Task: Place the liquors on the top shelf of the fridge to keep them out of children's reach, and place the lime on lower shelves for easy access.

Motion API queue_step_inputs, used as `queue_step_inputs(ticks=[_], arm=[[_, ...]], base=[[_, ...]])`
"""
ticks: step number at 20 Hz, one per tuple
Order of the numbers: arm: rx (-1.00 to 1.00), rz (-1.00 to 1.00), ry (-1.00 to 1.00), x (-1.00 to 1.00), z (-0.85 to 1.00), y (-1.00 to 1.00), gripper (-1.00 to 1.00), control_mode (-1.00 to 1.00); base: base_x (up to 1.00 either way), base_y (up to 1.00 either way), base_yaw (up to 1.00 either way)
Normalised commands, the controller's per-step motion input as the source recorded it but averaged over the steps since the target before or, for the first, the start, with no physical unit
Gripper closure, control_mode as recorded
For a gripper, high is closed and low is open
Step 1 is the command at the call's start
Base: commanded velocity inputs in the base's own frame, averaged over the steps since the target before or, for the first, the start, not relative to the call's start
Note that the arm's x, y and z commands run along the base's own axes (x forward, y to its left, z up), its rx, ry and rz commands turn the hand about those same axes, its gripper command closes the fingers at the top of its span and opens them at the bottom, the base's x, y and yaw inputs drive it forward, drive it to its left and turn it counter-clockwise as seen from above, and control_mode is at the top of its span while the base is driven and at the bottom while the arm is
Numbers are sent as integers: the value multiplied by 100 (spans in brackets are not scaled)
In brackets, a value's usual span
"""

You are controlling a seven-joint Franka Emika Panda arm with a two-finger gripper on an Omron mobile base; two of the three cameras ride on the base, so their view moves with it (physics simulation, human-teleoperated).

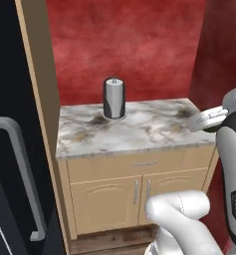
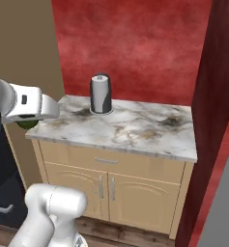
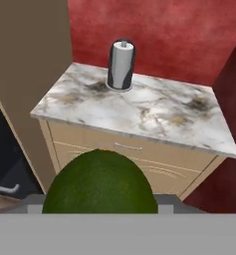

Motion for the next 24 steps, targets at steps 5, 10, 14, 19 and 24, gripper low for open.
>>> queue_step_inputs(ticks=[5, 10, 14, 19, 24], arm=[[0, 0, 0, 0, 0, 0, 100, 100], [0, 0, 0, 0, 0, 0, 100, 100], [0, 0, 0, 0, 0, 0, 100, 100], [0, 0, 0, 0, 0, 0, 100, 100], [0, 0, 0, 0, 0, 0, 100, 100]], base=[[-90, 0, 22], [-75, 3, 18], [-39, 35, 12], [-1, 75, 5], [0, 98, 0]])
